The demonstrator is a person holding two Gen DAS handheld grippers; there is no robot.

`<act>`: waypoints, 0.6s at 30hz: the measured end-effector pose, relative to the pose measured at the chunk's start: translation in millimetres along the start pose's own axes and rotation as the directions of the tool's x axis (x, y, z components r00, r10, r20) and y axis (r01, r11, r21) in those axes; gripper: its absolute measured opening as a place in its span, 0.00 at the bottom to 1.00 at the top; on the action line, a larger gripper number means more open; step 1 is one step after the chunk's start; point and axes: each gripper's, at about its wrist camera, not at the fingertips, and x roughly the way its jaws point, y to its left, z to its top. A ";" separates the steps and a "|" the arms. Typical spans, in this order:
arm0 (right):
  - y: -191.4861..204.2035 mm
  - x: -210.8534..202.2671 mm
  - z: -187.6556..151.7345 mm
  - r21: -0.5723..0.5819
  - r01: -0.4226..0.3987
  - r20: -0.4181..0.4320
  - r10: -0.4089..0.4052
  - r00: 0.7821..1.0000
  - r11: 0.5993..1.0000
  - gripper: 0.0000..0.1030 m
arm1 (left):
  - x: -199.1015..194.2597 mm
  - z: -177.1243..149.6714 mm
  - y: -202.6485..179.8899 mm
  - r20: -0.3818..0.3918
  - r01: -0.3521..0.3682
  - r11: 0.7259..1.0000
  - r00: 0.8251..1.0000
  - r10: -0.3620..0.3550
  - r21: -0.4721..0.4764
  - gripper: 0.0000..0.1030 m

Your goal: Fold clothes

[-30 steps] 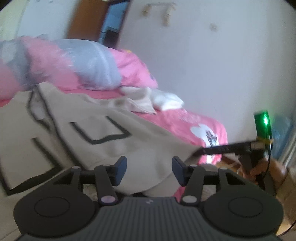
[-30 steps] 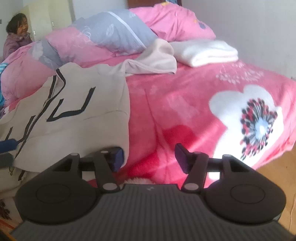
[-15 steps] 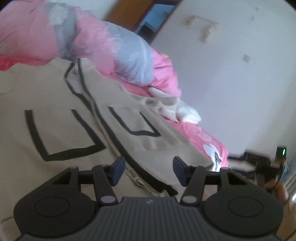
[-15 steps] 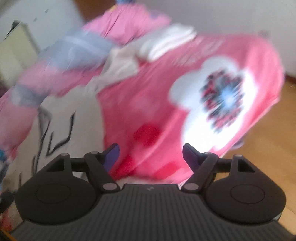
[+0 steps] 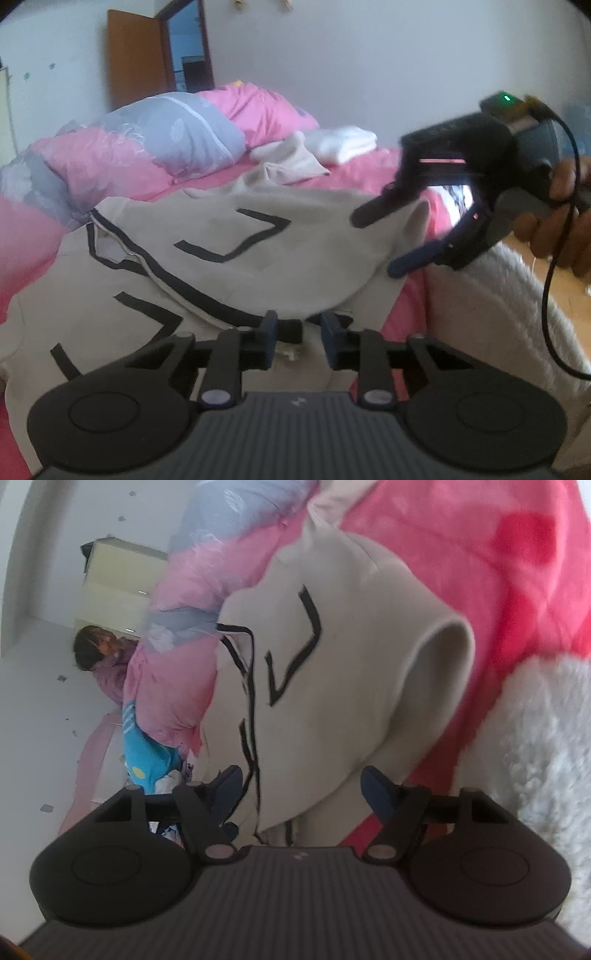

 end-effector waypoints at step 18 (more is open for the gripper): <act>-4.1 3.3 21.1 -0.059 0.065 0.149 -0.056 0.987 0.996 0.03 | 7.8 11.5 -10.7 -0.031 0.007 0.995 1.000 -0.004 0.096 0.09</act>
